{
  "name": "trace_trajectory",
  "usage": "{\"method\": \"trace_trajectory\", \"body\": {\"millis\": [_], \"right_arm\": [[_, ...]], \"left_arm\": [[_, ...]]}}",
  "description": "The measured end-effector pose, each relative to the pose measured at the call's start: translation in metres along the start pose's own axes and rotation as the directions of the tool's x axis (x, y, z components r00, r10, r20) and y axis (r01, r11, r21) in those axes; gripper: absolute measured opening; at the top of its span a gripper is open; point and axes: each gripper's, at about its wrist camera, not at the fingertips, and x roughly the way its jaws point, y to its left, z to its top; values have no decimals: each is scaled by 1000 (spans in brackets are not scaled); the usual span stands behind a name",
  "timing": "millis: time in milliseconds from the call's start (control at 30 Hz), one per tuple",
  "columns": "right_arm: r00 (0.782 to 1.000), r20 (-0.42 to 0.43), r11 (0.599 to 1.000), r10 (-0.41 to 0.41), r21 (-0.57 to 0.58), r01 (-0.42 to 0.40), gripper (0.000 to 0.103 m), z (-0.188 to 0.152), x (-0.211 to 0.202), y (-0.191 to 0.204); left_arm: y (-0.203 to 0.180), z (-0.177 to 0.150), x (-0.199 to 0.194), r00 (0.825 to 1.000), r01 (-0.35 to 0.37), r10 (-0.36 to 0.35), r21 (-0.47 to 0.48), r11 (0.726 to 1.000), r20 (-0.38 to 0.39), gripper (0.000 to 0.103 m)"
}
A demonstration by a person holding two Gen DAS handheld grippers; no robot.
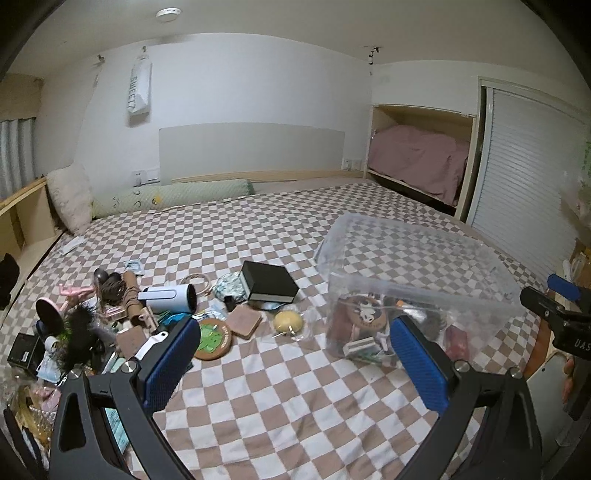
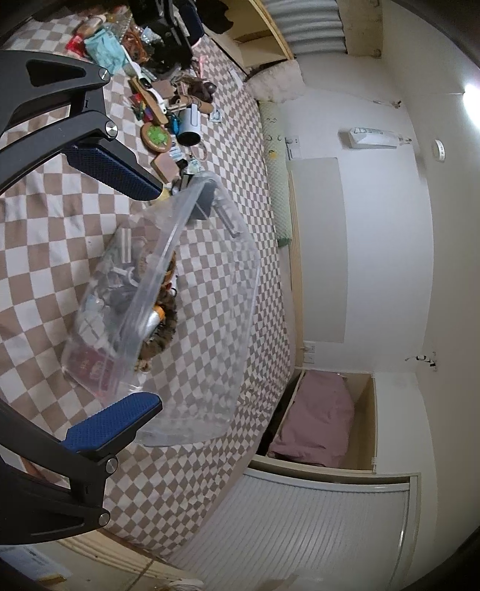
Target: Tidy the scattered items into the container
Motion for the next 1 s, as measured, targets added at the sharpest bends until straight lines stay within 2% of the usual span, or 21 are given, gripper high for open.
{"method": "trace_trajectory", "body": {"millis": [533,1000], "right_arm": [[1000,-20,1000,15,-13,-15,103,-15,1,8],[1000,-16,1000,21,-15,-21,103,-15,1,11]], "left_arm": [[9,-24,-1,999,-18,18,10,1000,-28,103],[23,-28,-3,1000,-10,9,-40,999,-21,103]]}}
